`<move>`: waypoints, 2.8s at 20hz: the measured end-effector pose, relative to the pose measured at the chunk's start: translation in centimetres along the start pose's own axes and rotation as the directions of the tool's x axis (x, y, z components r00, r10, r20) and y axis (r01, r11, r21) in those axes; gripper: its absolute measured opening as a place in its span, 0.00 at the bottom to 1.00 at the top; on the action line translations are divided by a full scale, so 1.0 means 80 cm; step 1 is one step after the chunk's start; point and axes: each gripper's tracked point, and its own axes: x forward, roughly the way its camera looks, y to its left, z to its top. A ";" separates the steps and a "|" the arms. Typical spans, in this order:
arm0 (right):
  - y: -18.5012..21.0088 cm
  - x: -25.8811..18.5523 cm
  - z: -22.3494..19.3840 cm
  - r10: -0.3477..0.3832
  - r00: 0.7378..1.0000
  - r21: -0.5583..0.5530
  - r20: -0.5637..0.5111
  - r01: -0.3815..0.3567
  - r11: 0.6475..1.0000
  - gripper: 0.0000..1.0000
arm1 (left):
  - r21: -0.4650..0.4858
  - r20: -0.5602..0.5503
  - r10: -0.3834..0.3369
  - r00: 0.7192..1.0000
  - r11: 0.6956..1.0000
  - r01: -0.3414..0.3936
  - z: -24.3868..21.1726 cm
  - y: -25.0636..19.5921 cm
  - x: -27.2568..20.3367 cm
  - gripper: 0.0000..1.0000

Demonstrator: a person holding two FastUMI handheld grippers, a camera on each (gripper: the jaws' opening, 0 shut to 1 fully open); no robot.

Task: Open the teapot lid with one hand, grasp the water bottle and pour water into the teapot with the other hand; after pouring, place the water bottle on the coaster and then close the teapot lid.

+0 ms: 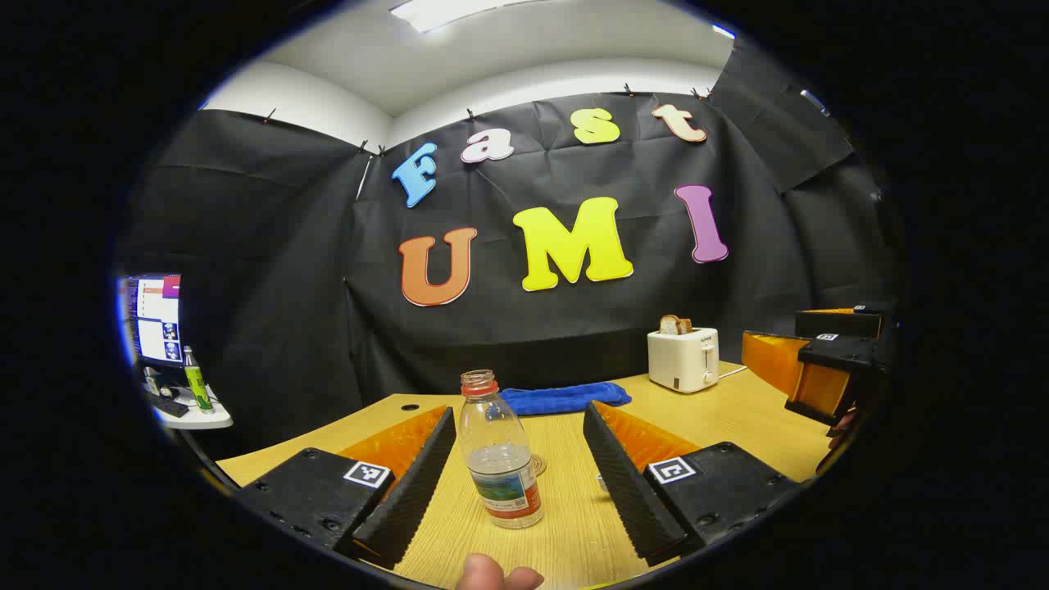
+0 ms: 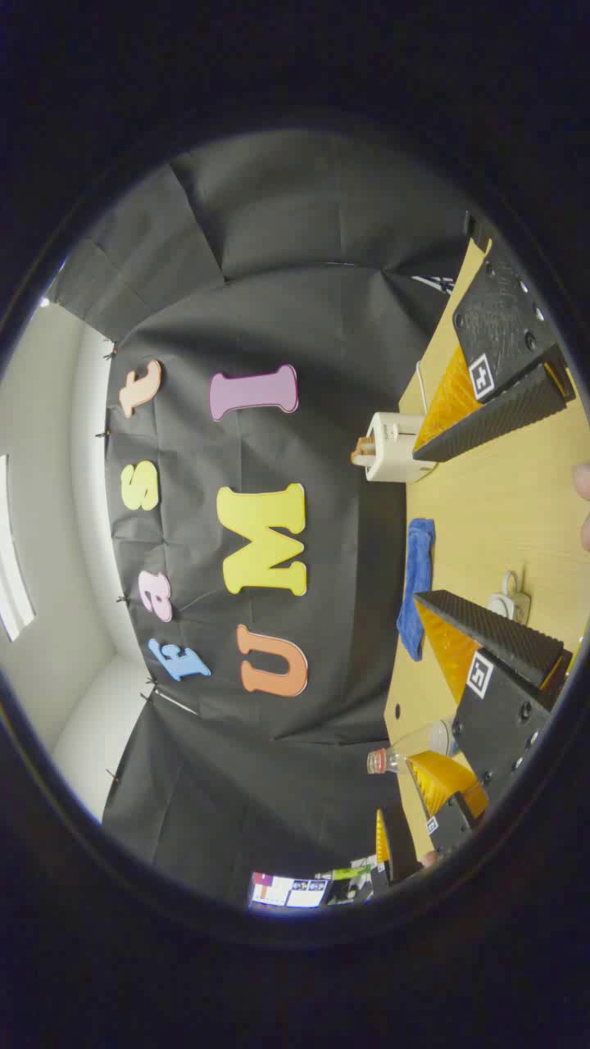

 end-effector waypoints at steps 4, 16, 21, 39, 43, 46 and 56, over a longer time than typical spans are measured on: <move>0.009 -0.003 0.001 0.022 1.000 0.019 0.000 -0.022 1.000 0.95 | -0.017 -0.003 0.008 1.000 1.000 -0.008 0.001 0.004 0.000 0.98; 0.012 -0.005 -0.002 0.019 1.000 0.007 -0.008 -0.019 1.000 0.95 | -0.002 -0.012 0.037 0.999 0.999 -0.037 0.000 0.013 0.001 0.98; 0.022 -0.002 -0.012 0.046 0.998 -0.004 -0.036 -0.046 0.999 0.95 | 0.004 -0.015 0.049 0.999 0.999 -0.049 0.002 0.018 0.001 0.98; 0.110 0.068 -0.142 0.200 0.950 -0.045 -0.241 -0.217 0.975 0.95 | 0.011 -0.043 0.135 0.990 0.991 -0.134 0.000 0.063 0.004 0.98; 0.119 0.084 -0.160 0.209 0.938 -0.043 -0.275 -0.230 0.972 0.97 | 0.032 -0.056 0.152 0.987 0.988 -0.151 -0.006 0.072 0.005 0.98; 0.127 0.093 -0.164 0.220 0.934 -0.041 -0.281 -0.240 0.970 0.86 | 0.021 -0.060 0.152 0.987 0.988 -0.151 -0.007 0.075 0.005 0.98; 0.147 0.100 -0.171 0.240 0.921 -0.073 -0.307 -0.274 0.959 0.11 | 0.030 -0.074 0.167 0.983 0.986 -0.165 -0.010 0.083 0.006 0.98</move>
